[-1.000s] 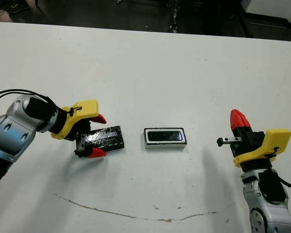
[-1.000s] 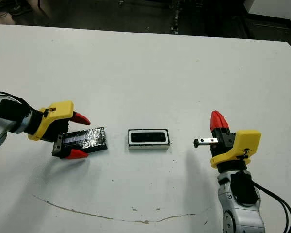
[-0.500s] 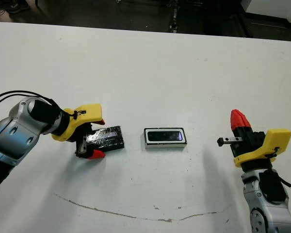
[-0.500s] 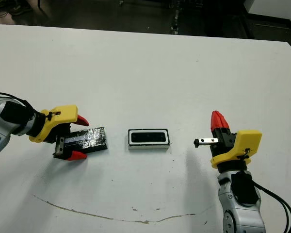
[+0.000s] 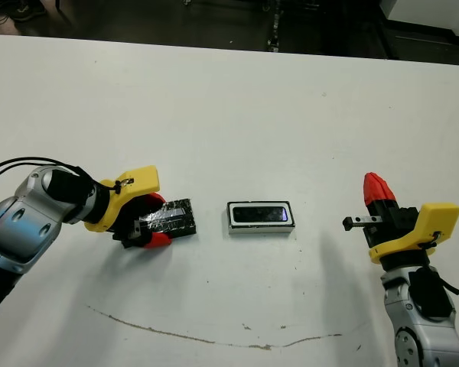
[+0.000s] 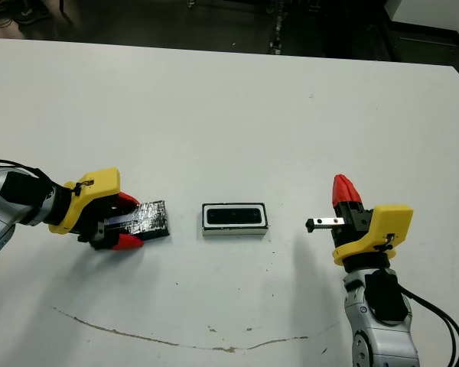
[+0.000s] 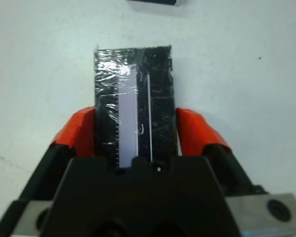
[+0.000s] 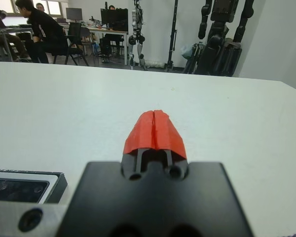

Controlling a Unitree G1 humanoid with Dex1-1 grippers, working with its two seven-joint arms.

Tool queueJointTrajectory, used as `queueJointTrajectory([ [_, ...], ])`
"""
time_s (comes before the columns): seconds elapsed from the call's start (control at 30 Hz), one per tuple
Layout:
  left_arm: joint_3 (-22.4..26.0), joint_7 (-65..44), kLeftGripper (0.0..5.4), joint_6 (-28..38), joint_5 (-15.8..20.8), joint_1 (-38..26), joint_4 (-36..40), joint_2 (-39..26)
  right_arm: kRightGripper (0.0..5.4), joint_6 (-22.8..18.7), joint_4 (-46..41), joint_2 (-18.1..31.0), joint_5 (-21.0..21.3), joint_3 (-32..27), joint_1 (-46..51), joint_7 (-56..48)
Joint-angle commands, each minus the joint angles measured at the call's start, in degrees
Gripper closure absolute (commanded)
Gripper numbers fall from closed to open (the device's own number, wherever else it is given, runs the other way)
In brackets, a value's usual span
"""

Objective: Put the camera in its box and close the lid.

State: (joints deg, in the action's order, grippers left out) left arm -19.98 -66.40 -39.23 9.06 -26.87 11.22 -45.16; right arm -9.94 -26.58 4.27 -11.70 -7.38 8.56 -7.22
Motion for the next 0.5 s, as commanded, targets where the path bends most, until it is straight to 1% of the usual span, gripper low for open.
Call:
queueJointTrajectory([
  [0.03, -0.8, -1.3, 2.23, 1.4, -0.1, 0.5, -0.1, -1.1, 5.40, -1.4, -0.5, 0.8, -0.3, -0.5, 0.5, 0.3],
  [0.27, -1.1, -1.3, 2.23, 5.5, -1.8, 1.2, -0.3, -1.4, 5.40, -0.8, -0.3, 0.9, -0.1, -0.5, 0.5, 0.0],
  [0.4, -0.2, -0.1, 2.23, 5.5, -1.6, 2.0, -0.4, -0.6, 5.40, -0.8, -0.2, 0.8, -0.1, -0.5, 0.4, 0.1],
  [0.47, 0.4, 1.0, 2.23, 3.6, -1.1, 2.3, -0.1, -0.1, 5.40, -1.2, -0.4, 0.8, -0.2, -0.5, 0.4, 0.1],
  [0.5, 0.9, 1.7, 2.23, 3.7, -1.0, 2.5, 0.1, 0.2, 5.40, -1.3, -0.4, 0.8, -0.3, -0.5, 0.4, 0.1],
])
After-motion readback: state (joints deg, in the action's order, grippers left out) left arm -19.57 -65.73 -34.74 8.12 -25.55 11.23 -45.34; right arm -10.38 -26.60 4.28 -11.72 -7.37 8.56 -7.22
